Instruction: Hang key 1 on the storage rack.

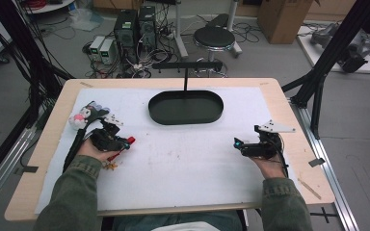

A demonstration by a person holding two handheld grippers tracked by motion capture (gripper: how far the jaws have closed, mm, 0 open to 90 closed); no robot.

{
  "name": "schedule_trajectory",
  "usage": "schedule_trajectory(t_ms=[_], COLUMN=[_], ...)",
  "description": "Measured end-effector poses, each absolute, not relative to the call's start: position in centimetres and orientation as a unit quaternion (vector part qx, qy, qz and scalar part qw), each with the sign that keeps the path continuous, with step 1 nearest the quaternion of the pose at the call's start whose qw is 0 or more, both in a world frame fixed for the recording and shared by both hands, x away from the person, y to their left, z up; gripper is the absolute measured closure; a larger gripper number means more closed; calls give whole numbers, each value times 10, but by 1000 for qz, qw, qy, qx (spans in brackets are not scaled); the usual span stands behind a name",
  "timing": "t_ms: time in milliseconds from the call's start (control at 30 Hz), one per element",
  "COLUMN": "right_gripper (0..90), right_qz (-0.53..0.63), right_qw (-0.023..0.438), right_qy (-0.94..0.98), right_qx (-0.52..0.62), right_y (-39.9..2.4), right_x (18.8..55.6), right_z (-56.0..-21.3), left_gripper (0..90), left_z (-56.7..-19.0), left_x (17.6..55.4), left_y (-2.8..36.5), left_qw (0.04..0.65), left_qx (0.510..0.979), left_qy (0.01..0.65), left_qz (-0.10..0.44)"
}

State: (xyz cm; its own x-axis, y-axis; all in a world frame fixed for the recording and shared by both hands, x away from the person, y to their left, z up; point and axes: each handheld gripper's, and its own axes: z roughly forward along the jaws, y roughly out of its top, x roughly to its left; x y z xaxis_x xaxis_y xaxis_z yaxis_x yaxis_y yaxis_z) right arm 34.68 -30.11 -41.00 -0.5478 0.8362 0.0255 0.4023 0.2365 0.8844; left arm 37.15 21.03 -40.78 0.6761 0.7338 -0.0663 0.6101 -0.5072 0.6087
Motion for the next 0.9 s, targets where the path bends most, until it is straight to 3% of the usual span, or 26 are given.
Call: schedule_trajectory(t_ms=[400, 900], right_gripper=[5, 5], right_qz=[459, 459], right_qw=[235, 232], right_qy=[751, 750], right_qx=[413, 415], right_y=[-300, -300], right_x=[347, 347], right_z=[-410, -410], left_gripper=[748, 748], left_z=[-373, -279], left_x=[369, 364], left_y=[223, 214], left_qw=[346, 427], left_qx=[832, 810], left_qy=[413, 369], left_qz=[133, 160])
